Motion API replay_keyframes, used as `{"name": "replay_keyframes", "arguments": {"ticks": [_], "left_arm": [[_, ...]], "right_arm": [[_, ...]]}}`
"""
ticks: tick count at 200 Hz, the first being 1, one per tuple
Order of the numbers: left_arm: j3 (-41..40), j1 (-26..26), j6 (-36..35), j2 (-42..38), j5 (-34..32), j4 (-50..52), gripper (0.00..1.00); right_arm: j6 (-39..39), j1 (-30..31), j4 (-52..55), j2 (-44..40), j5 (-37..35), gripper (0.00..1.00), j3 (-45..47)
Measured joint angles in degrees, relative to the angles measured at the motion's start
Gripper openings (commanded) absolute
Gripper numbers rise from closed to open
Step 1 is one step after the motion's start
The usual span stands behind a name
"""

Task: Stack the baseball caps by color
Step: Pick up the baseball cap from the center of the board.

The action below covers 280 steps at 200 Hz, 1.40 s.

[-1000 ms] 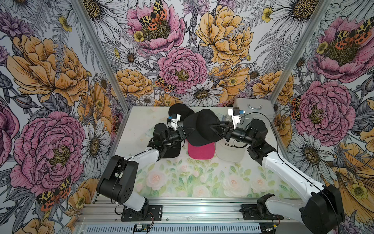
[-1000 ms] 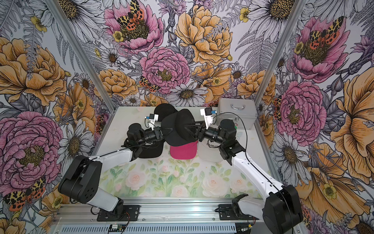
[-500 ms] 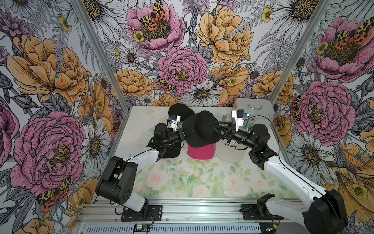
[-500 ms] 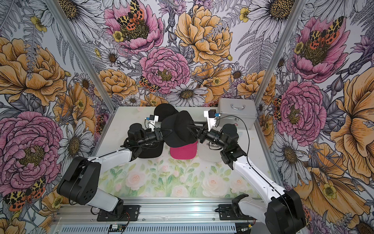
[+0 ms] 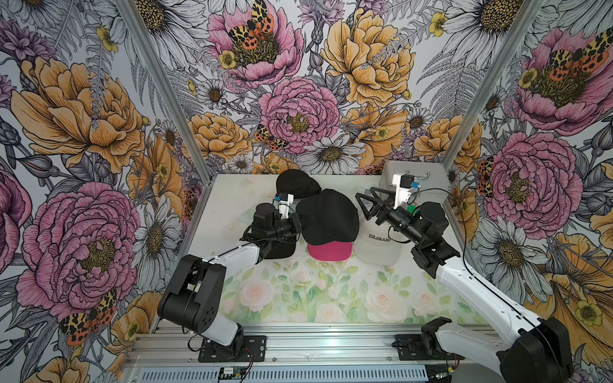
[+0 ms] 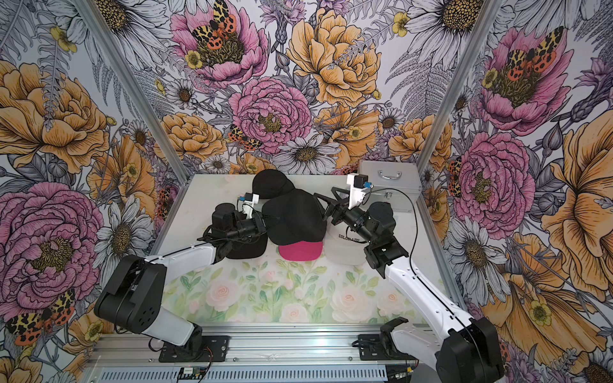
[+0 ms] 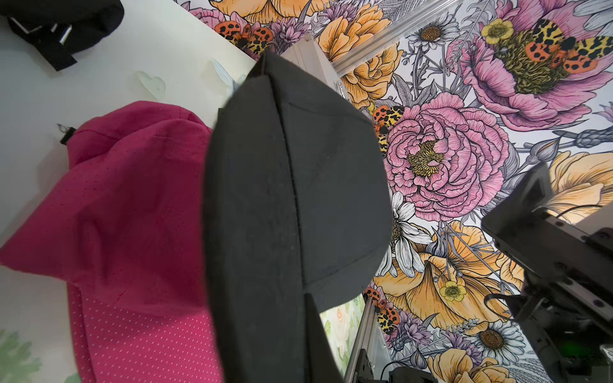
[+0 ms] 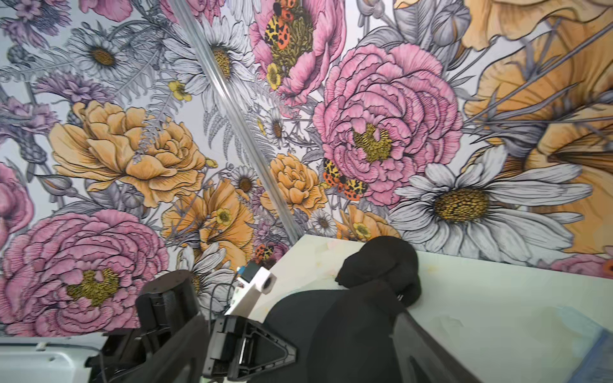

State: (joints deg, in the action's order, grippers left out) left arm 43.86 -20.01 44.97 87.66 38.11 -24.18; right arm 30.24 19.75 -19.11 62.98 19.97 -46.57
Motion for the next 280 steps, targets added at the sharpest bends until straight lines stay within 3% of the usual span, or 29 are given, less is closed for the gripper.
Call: {"name": "replay_keyframes", "arguments": {"ticks": [83,152,208,280], "left_arm": [[0.0,0.0,4.9,-3.9,3.6,-5.7,0.0],[1.0,-1.0,10.9,-4.9,5.0,-11.3,0.0],[2.3,-1.2,12.4,-7.2,5.7,-13.0,0.0],[5.0,-2.7,12.8,-6.1,6.1,-13.4,0.0]], "right_arm": [[4.9,-2.1,11.3,8.7,7.0,0.99,-2.8],[9.9,-2.1,5.6,4.7,11.0,0.99,-2.5],[10.5,-2.2,6.3,3.0,5.2,0.99,-1.5],[13.8,0.7,-4.3,4.5,18.2,0.96,-1.5]]}}
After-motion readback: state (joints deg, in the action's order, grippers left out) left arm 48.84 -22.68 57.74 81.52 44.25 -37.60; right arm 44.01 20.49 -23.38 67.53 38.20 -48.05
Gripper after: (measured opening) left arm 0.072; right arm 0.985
